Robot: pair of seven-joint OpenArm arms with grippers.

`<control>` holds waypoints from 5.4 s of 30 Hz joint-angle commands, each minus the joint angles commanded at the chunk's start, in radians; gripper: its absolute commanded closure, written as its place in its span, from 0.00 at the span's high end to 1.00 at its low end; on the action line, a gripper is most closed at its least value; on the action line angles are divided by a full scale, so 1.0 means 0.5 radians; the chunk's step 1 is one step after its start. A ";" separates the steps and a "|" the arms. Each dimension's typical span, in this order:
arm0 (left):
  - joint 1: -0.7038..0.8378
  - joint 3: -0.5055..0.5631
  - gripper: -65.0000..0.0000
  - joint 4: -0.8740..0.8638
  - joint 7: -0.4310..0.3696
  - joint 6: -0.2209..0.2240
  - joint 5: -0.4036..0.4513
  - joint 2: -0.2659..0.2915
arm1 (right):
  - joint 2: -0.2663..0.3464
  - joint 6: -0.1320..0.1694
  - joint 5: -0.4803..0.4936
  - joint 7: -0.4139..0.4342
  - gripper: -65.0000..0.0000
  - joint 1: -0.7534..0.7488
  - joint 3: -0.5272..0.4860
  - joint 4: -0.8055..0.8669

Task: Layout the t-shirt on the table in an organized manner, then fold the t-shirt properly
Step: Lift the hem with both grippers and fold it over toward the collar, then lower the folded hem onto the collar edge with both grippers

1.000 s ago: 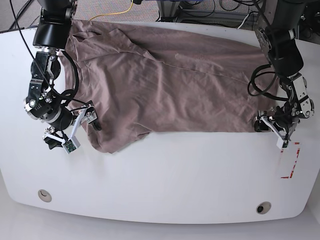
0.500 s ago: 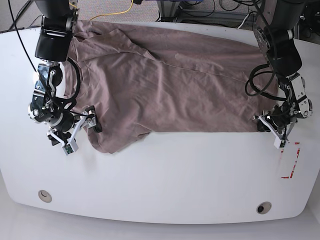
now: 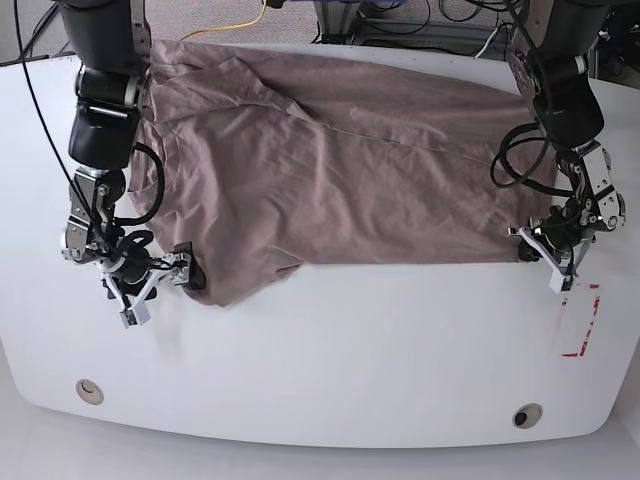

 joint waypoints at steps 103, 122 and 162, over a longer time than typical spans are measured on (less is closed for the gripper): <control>0.454 0.003 0.00 1.335 0.543 -0.066 -0.003 0.025 | -0.377 0.000 0.006 -1.264 0.00 -1.494 0.387 2.335; 0.497 0.178 0.13 1.332 0.549 -0.066 0.000 -0.092 | -0.390 0.000 -0.006 -1.261 0.53 -1.642 0.390 2.326; 0.678 -0.110 0.65 1.599 0.552 -0.066 -0.457 -0.040 | -0.549 0.000 0.006 -1.258 0.54 -1.439 0.371 2.329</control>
